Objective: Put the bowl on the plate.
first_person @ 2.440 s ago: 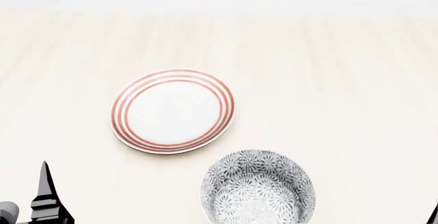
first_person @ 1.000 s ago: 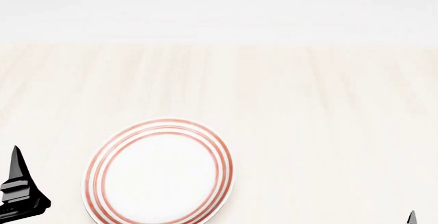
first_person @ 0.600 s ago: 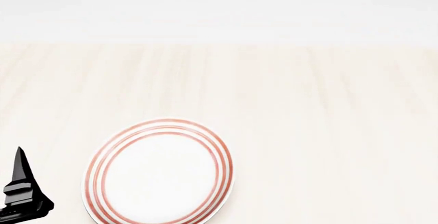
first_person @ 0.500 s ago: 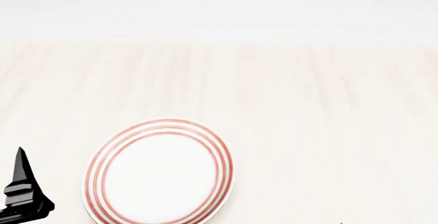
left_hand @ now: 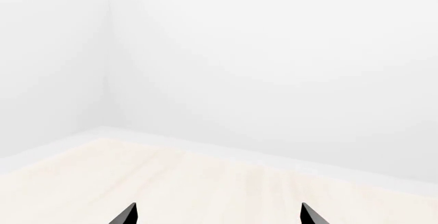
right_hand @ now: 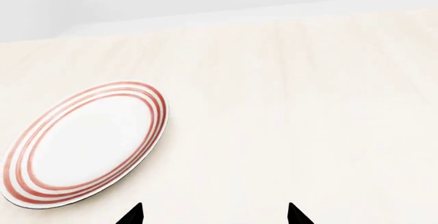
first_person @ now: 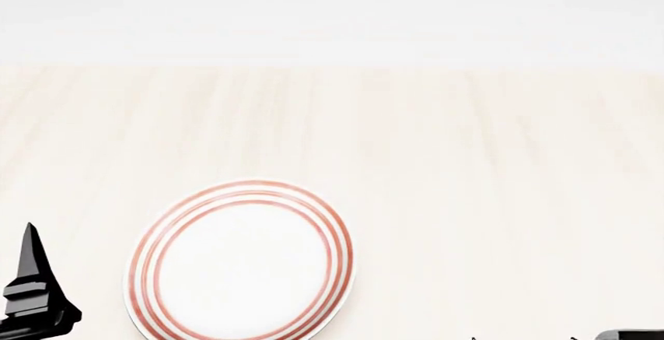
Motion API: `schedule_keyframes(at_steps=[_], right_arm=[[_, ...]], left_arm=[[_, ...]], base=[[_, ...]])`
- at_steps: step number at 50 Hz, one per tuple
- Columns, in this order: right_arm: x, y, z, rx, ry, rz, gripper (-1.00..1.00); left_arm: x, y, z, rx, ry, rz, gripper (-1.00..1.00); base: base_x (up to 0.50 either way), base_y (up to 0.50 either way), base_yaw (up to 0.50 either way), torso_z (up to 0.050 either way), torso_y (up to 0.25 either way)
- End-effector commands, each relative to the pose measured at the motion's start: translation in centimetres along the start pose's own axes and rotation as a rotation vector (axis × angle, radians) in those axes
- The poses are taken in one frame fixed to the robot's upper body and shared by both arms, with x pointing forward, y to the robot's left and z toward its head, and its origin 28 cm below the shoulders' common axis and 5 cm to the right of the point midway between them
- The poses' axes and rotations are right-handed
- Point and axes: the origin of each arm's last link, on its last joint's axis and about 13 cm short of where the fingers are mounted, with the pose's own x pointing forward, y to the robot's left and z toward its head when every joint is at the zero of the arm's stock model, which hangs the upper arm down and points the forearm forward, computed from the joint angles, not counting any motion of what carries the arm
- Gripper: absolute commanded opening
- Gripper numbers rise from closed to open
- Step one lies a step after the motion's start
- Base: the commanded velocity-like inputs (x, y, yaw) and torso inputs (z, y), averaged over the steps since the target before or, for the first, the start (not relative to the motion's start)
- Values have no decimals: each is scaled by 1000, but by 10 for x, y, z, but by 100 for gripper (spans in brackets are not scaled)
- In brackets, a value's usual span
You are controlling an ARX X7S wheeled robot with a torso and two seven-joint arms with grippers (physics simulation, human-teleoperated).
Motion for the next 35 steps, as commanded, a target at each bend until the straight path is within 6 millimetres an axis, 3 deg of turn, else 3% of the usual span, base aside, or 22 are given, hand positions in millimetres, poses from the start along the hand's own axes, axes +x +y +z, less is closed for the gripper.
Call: schedule_keyframes(at_steps=[1, 22, 35], right_arm=[[12, -1, -12, 6, 112, 63, 100], [0, 1, -17, 20, 198, 83, 100], [12, -6, -23, 37, 228, 84, 100]], left_arm=[[1, 2, 1, -2, -3, 6, 100], [2, 3, 2, -5, -1, 12, 100], [3, 4, 2, -11, -1, 19, 100]], base=[[0, 0, 0, 0, 0], [0, 0, 0, 0, 0], [0, 0, 0, 0, 0]])
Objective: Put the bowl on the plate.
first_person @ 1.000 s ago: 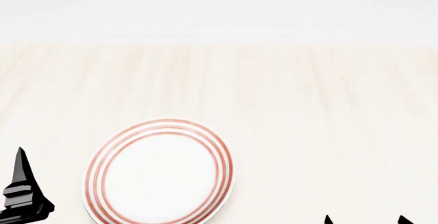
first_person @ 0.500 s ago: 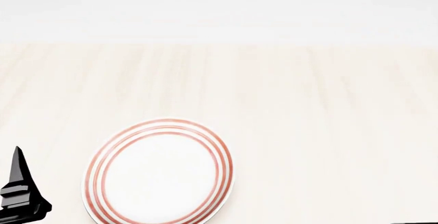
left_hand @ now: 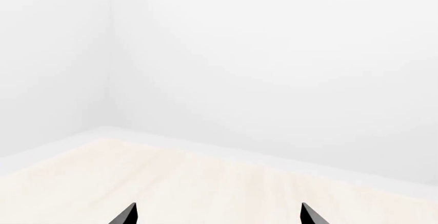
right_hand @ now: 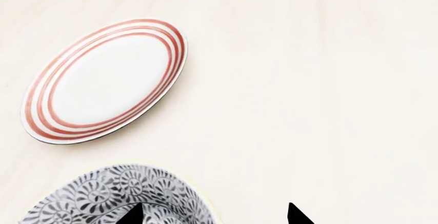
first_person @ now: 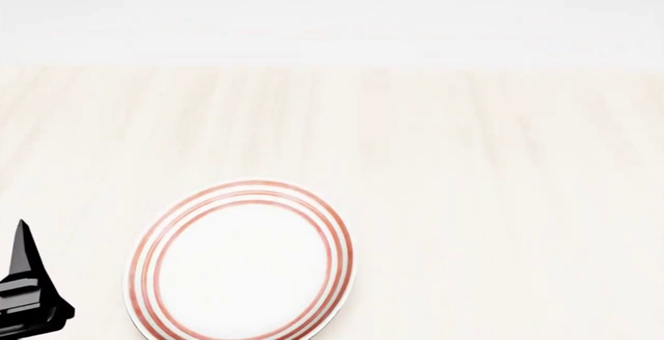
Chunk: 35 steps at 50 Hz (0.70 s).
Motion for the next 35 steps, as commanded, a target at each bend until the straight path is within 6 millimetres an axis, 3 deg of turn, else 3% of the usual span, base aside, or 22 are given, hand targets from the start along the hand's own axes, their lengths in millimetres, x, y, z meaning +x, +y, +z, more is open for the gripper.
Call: schedule_keyframes(at_steps=[1, 13, 19, 20, 35], right_arm=[[9, -6, -4, 18, 37, 4, 100], [24, -14, -10, 38, 111, 34, 100], [35, -15, -23, 49, 201, 78, 100], [46, -15, -41, 15, 323, 124, 100], [47, -14, -44, -4, 347, 131, 100]], left_arm=[[1, 1, 0, -4, 0, 7, 100], [0, 1, 0, 1, -4, 0, 100], [0, 2, 0, 0, -2, 3, 100], [0, 3, 1, -4, -1, 7, 100], [1, 4, 1, -6, 0, 10, 100]], base=[[0, 0, 0, 0, 0], [0, 0, 0, 0, 0], [0, 0, 0, 0, 0], [0, 0, 0, 0, 0], [0, 0, 0, 0, 0]])
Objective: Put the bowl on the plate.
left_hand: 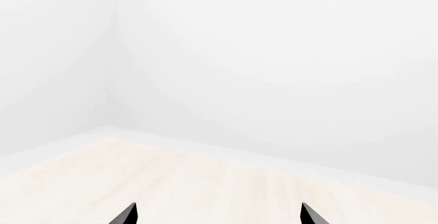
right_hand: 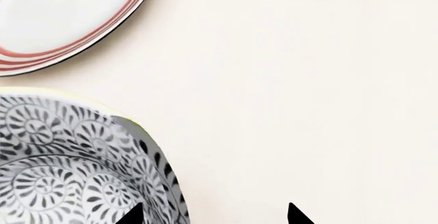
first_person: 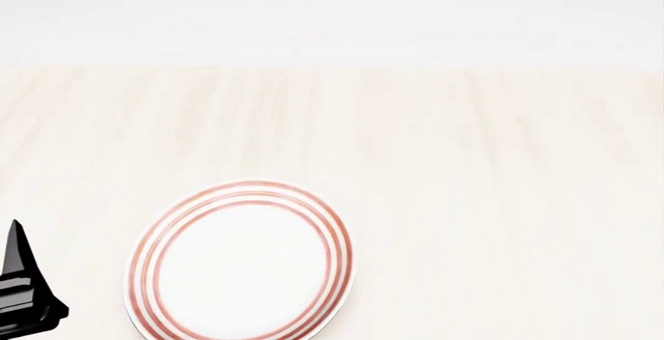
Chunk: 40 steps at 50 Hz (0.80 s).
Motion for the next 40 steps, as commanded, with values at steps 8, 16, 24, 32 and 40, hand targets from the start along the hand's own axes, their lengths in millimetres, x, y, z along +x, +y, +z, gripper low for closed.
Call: schedule_keyframes(at_steps=[8, 16, 24, 32, 40], right_arm=[[11, 20, -23, -2, 147, 141, -100], [5, 26, -16, -44, 101, 141, -100], [-11, 39, 15, -174, -168, 108, -100], [-12, 49, 53, -265, -466, 126, -100], [1, 55, 87, -248, -638, 188, -100]], left_arm=[[1, 1, 0, -3, 1, 3, 100], [2, 1, 0, -3, 0, 4, 100], [0, 1, 1, -3, -1, 2, 100], [-1, 1, 2, -5, -4, -2, 100], [0, 2, 2, -9, -3, 0, 100]], base=[[2, 2, 2, -3, 0], [1, 4, 6, -4, 0], [0, 1, 2, -1, 0], [0, 0, 0, 0, 0], [0, 0, 0, 0, 0]])
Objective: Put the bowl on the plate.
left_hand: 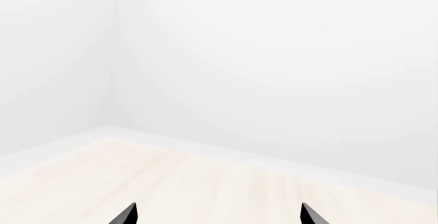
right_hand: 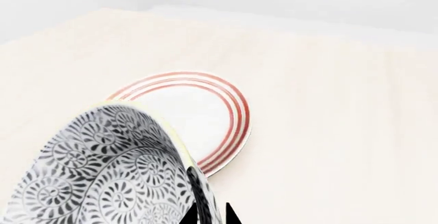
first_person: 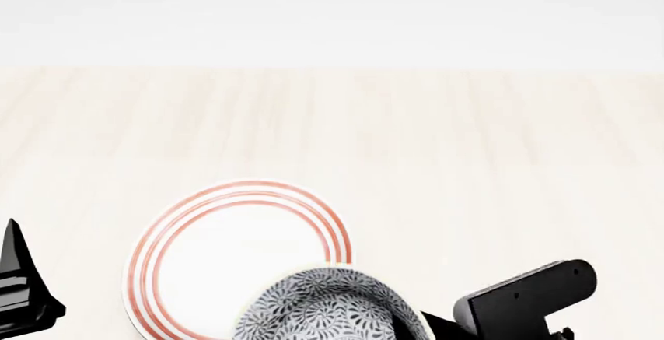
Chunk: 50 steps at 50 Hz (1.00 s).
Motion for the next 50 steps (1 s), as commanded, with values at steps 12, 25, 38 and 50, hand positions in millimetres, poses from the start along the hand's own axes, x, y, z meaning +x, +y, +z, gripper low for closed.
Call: schedule_keyframes(at_steps=[12, 25, 38, 50], right_arm=[[40, -9, 50, 69, -340, 42, -100], [97, -28, 42, 277, -223, -27, -100], [128, -37, 33, 443, -168, -6, -100], [137, -45, 40, 692, -173, 107, -100]], left_arm=[[-2, 1, 1, -7, 0, 0, 100], [-4, 6, 4, -17, -9, 9, 100], [-4, 8, 6, -25, -12, 17, 100], [-4, 8, 6, -23, -17, 17, 100]], base=[[0, 0, 0, 0, 0], [0, 0, 0, 0, 0], [0, 0, 0, 0, 0], [0, 0, 0, 0, 0]])
